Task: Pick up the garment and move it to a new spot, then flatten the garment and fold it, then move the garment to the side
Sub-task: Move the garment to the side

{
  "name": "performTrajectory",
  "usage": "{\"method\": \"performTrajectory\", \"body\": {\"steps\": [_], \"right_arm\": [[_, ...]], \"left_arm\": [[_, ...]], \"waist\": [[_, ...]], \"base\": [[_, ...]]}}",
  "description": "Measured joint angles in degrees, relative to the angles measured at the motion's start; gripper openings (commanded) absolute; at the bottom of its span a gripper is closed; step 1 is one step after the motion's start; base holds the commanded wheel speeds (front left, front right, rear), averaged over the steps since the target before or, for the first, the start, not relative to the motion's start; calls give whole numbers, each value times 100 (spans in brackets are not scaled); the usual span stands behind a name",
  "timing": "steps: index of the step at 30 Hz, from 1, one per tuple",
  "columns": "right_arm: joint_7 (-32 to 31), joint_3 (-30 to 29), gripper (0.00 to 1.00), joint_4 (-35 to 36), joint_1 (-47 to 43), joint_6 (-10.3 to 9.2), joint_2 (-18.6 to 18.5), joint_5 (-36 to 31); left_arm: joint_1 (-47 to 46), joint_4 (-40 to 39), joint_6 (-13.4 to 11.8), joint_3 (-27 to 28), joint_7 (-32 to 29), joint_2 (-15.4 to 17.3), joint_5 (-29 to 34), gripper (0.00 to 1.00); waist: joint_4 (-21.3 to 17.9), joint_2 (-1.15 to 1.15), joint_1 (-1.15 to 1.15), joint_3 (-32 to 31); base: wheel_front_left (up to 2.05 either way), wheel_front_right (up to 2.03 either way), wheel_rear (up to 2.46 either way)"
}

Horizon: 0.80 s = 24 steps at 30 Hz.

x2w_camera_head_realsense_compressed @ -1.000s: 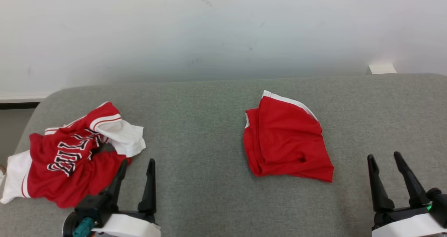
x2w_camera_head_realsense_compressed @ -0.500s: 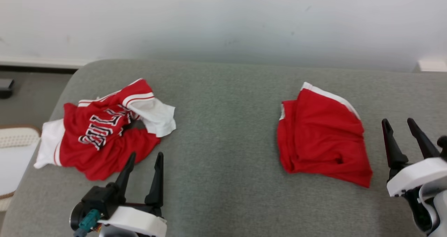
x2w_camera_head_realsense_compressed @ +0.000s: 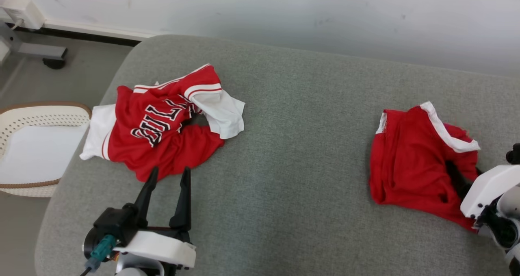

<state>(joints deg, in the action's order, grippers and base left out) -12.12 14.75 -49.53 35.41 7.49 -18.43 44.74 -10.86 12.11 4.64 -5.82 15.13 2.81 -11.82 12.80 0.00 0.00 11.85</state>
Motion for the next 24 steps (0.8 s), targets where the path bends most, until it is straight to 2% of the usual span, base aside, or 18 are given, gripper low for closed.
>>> {"method": "performTrajectory", "body": {"steps": [6, 7, 8, 9, 10, 17, 24], "right_arm": [[-973, 30, 100, -280, 329, 9, 32, 399], [-1024, 55, 68, -256, 331, 9, 34, 436], [-1026, 80, 53, -234, 333, 8, 31, 456], [-1011, 102, 7, -221, 343, 8, 26, 469], [-956, 116, 0, -219, 342, 8, 30, 471], [-656, 312, 0, -242, 340, 8, 46, 458], [-494, 478, 0, -311, 400, 8, -29, 425]], "left_arm": [[-14, -15, -59, -23, 0, -1, -31, 100], [-14, -15, -59, -35, 0, -1, -37, 100], [-14, -16, -60, -44, 0, -1, -38, 100], [-14, -15, -66, -54, 0, -1, -45, 100], [-13, -15, -67, -64, 0, -2, -54, 100], [4, 16, -68, -57, 0, -1, -55, 100], [40, 3, -11, -169, 0, 0, -12, 100]], "waist": [[-10, 0, 0, -40], [-24, 0, -1, -46], [-38, 0, 0, -50], [-52, 0, 0, -56], [-66, 0, 0, -66], [-219, 0, 0, -189], [-598, 0, 0, -393]], "base": [[0, 0, 0], [0, 0, 0], [0, 0, 0], [0, 0, 0], [0, 0, 0], [0, 0, 0], [0, 0, 0]]}}
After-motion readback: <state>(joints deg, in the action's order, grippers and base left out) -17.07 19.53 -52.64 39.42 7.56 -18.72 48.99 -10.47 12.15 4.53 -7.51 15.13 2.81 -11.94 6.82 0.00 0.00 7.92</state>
